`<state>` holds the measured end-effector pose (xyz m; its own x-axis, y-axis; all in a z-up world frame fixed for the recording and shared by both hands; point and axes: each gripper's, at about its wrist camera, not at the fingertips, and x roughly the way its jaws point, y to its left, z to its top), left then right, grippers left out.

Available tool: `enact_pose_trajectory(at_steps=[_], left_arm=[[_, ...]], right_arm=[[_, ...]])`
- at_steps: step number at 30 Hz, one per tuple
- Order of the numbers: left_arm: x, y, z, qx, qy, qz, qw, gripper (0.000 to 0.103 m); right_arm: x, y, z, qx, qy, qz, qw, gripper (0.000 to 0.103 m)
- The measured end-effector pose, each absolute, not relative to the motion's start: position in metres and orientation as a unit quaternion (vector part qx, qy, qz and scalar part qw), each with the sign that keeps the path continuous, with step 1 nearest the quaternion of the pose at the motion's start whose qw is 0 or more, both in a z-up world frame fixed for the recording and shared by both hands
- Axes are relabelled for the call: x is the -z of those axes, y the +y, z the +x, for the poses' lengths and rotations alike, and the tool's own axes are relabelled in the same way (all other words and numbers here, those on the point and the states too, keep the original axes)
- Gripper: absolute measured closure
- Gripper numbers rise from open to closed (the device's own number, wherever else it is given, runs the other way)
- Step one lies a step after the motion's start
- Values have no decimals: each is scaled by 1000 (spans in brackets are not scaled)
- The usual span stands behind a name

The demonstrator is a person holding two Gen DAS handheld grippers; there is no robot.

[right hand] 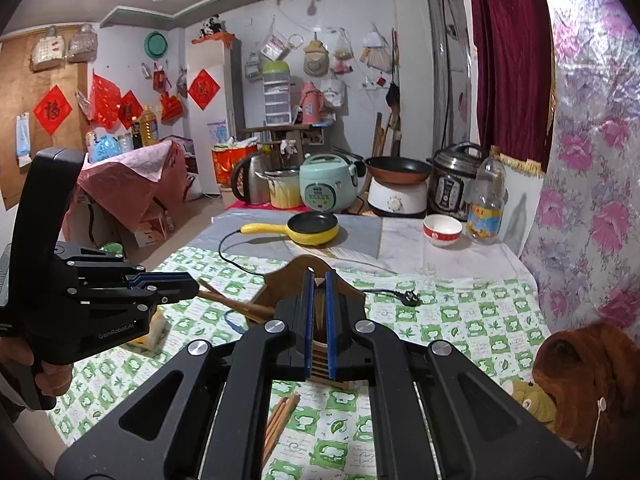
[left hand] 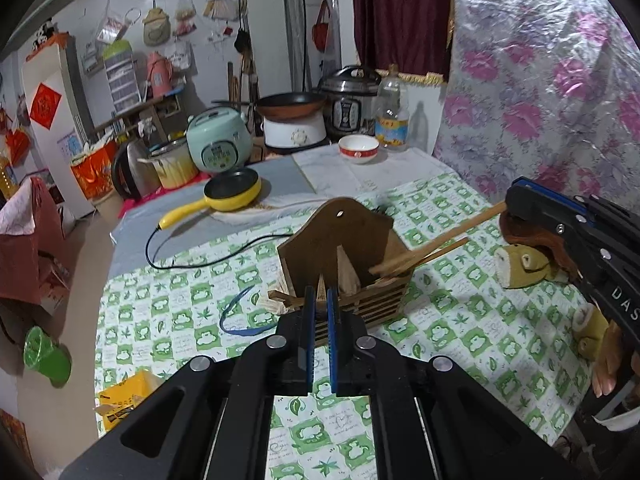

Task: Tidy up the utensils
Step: 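Lower both held chopsticks into the holder and open both grippers, then withdraw both open grippers back to the remaining chopsticks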

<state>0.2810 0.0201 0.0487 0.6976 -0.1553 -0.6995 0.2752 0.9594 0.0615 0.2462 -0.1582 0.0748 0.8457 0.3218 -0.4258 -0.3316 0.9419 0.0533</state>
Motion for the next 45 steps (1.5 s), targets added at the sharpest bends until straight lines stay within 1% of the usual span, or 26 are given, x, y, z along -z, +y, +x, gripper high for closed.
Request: enact_pose_trajectory(at_steps=[15,16,17,18,19,20,21,30,37,43,45], left_arm=[[-21,14,322,108,391,50,912,97],[-20,13,324,109,392,49,912,97],[-19,13,325,111,394,44,911,95],[-19,13,325,112,398,39,910,78],[-20,14,324,110,399,36,909,63],[-22,14,322,106,394,35,912,38],[-27,14,317,98,381,38,918,30],[-55,12,274,114,347,43,930,30],[-43,14,228,120,354,41,927,30],[-3,23,192,113,389,27,914,30],[18,26,181,109,410,20,905,30]], right_arm=[[-38,-146,297,-159,254,-2,954,96],[-35,-144,299,-158,258,-1,953,96],[-30,-143,302,-160,269,2,950,91],[-28,-143,304,-158,275,4,948,84],[-26,-143,304,-148,280,4,948,75],[-26,-145,301,-142,275,6,951,55],[-28,-147,296,-143,264,10,954,46],[-49,-170,247,-152,230,33,961,45],[-38,-186,204,-141,238,29,960,45],[2,-190,174,-128,282,33,950,35],[18,-193,166,-124,299,35,946,29]])
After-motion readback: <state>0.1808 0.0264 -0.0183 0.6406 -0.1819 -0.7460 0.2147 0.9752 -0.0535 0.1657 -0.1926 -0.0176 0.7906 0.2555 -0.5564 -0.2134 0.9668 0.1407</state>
